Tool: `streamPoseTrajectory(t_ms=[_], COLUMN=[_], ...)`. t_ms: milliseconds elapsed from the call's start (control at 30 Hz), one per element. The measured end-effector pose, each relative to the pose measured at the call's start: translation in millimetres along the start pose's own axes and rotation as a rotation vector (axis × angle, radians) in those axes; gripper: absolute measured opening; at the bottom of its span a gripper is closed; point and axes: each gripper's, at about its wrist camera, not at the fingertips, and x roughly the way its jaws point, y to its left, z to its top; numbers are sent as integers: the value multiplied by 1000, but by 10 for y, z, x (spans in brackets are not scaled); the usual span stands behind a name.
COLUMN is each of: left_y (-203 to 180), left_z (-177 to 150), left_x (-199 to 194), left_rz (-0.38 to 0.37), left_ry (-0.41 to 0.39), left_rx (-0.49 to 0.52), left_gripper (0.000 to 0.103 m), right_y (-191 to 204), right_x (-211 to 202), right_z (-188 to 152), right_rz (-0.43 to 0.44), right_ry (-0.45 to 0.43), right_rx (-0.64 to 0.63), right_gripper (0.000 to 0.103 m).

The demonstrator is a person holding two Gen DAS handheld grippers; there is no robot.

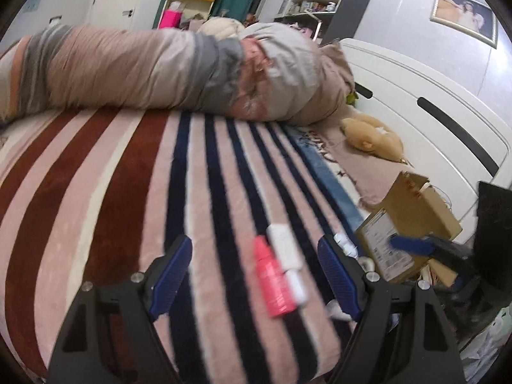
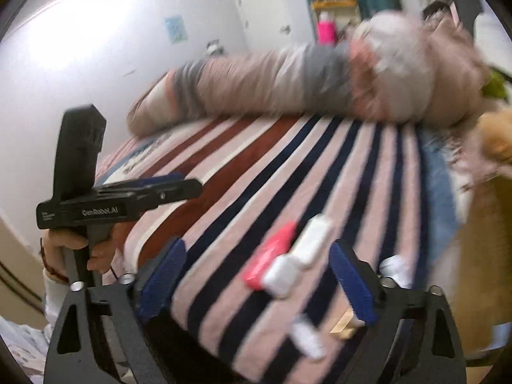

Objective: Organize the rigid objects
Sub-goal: 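Grasp the pink spray bottle with the right gripper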

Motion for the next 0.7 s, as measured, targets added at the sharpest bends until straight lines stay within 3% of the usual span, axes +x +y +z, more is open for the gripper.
streamPoseTrajectory(t_ms=[67,200,400,500,700], left_y=[152,287,342,357,406], left_z=[-101,-228,-279,-278,-283], left_x=[23,94,136,140,166], left_rz=[-5,-7,-38,-48,-57], left_ry=[12,44,65,66,72], left_rx=[-12,-25,-40,-40,-49], left_gripper=[78,78,78,78,78], right_y=[32,12,-57,-85,-122], right_x=[351,802,1141,1266,1407], right_z=[-54,-174,-205,-199,-70], right_rz=[32,32,38,-56,-99], right_ry=[86,181,238,266,246], right_rx=[36,122,210,226,242], right_gripper=[67,58,50,50,45])
